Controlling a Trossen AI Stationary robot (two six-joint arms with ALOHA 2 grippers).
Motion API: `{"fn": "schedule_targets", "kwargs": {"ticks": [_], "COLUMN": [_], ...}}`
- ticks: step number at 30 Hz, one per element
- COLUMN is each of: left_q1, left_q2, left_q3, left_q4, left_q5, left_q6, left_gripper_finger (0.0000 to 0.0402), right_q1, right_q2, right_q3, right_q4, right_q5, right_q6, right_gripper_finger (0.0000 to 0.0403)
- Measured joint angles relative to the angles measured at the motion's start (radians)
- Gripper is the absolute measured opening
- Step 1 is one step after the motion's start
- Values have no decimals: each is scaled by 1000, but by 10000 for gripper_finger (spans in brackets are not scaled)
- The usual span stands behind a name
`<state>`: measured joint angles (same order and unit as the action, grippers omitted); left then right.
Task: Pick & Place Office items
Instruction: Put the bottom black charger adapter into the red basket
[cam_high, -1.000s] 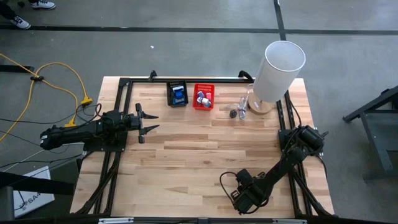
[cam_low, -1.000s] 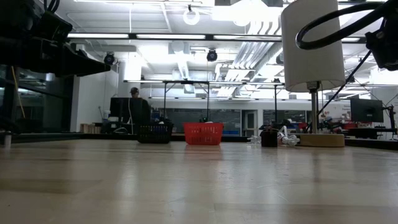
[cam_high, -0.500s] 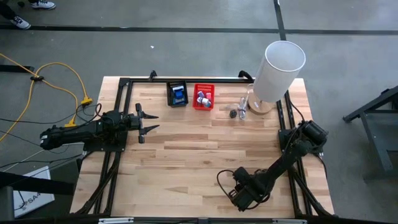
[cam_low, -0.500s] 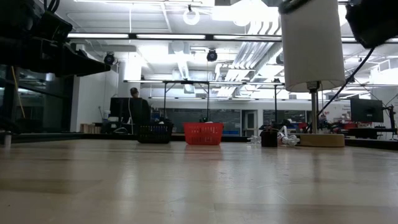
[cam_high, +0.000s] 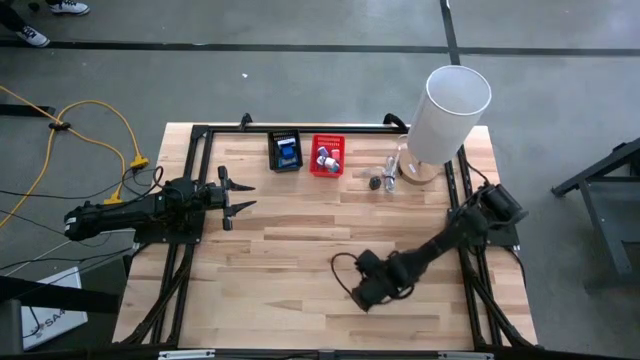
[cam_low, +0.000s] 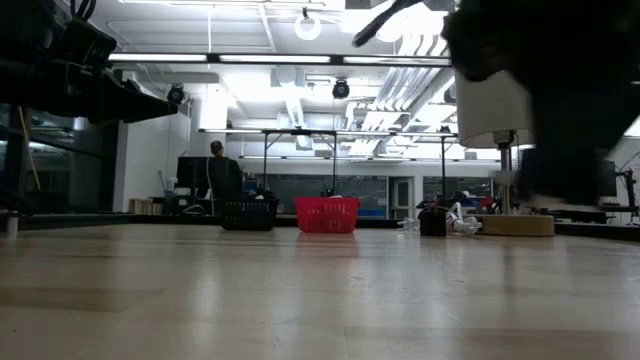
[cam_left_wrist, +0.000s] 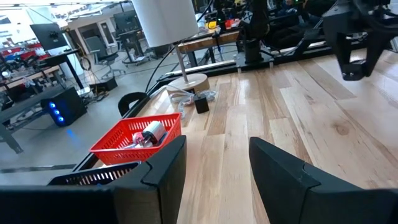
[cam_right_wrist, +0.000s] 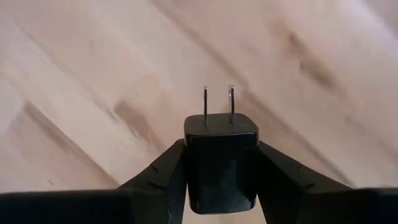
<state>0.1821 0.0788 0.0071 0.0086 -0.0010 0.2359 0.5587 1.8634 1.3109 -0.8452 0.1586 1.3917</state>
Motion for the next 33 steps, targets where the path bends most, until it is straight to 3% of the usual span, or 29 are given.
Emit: {"fn": "schedule_targets", "kwargs": {"ticks": [13, 22, 33], "left_q1": [0, 0, 0], "left_q2": [0, 0, 0], "left_q3": [0, 0, 0], "left_q4": [0, 0, 0], "left_q5": [0, 0, 0], "left_q6": [0, 0, 0], "left_gripper_finger": [167, 167, 167], "right_q1": [-288, -512, -693], "right_q2": [-87, -95, -95], "right_q3": [0, 0, 0], "right_q4": [67, 170, 285], "right_q5": [25, -63, -116], "right_q6": [-386, -650, -868], "right_gripper_finger": [143, 143, 143]}}
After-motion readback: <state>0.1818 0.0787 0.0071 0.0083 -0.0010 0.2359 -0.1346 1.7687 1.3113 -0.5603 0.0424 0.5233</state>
